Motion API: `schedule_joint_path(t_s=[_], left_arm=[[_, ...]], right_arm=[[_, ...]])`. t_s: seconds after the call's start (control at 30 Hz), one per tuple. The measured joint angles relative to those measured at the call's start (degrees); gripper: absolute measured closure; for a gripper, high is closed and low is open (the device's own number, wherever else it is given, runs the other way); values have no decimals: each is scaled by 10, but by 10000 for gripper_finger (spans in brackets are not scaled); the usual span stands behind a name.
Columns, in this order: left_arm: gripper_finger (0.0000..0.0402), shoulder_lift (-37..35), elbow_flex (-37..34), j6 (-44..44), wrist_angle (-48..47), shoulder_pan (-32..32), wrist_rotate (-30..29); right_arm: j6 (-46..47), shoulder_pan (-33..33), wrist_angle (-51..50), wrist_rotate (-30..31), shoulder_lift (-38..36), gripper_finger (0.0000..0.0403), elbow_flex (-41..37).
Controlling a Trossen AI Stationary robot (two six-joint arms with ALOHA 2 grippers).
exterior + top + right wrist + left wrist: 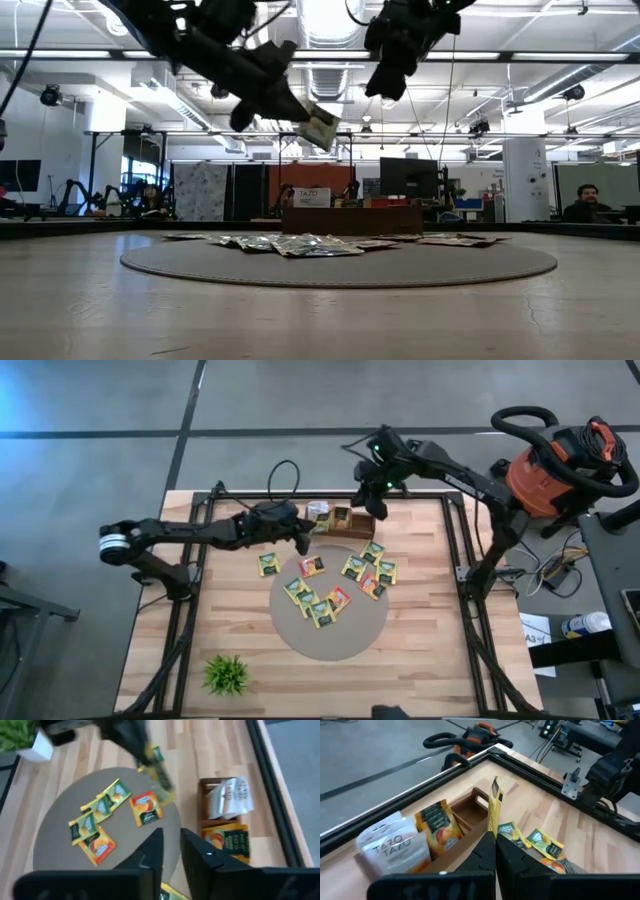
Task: Pick & Place Tea
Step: Put the yellow tea bag into the right section of the wooden organizer
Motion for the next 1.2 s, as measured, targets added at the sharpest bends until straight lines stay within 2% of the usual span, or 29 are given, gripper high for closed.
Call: schedule_joint_path(t_s=[0.1,0.27,0.5,0.93,1.2], left_arm=[[401,38,34,7,6,1,8],[401,98,105,44,6,1,46],[401,150,177,91,-47,1,67],[401,162,201,131,-43,6,95],[401,167,201,125,-34,5,106]], right_arm=[[-10,13,19,10,-19,295,-38],[-36,14,43,69,-32,244,-77],[-46,17,42,81,-31,211,-91],[-50,22,41,82,-31,208,-99],[-55,23,45,82,-31,258,-101]])
